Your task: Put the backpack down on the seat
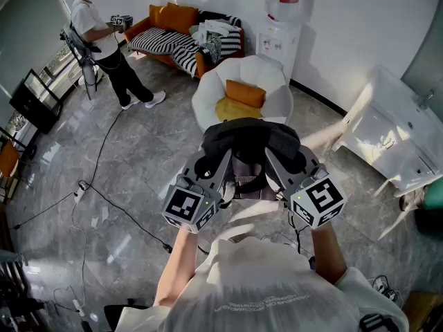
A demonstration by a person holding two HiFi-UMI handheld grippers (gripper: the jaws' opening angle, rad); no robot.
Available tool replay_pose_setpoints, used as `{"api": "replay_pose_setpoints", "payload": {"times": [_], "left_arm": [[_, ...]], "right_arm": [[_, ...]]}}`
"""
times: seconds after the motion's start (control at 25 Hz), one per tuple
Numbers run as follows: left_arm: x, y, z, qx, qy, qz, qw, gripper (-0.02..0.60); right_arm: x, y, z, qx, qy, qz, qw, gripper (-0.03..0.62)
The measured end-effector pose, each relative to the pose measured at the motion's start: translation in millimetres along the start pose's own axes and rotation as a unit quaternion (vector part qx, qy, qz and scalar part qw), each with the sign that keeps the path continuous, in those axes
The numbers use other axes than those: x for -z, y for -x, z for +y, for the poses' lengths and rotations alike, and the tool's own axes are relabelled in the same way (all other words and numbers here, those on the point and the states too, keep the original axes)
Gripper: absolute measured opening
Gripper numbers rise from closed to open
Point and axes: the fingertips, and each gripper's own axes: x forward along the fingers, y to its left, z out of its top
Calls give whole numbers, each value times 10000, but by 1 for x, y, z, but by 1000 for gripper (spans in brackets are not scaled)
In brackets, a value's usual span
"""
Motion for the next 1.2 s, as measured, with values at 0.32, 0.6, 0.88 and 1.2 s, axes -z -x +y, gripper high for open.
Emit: {"api": "replay_pose_setpoints", "payload": {"times": [0.32, 0.6, 0.88, 1.2], "left_arm": [[11, -13, 5, 137, 128, 222, 9996, 51], [26, -4, 11, 171, 239, 571, 9979, 52], [33, 21, 28, 298, 359, 628, 9969, 51], [32, 31, 46, 519, 541, 713, 9946, 53]], "right_arm": [[18, -6, -12, 10, -196, 69, 9998, 32], [31, -17, -2, 5, -443, 207, 9988, 32], [32, -31, 26, 62, -523, 282, 9982, 32], [37, -42, 41, 198, -711, 350, 9967, 32]]}}
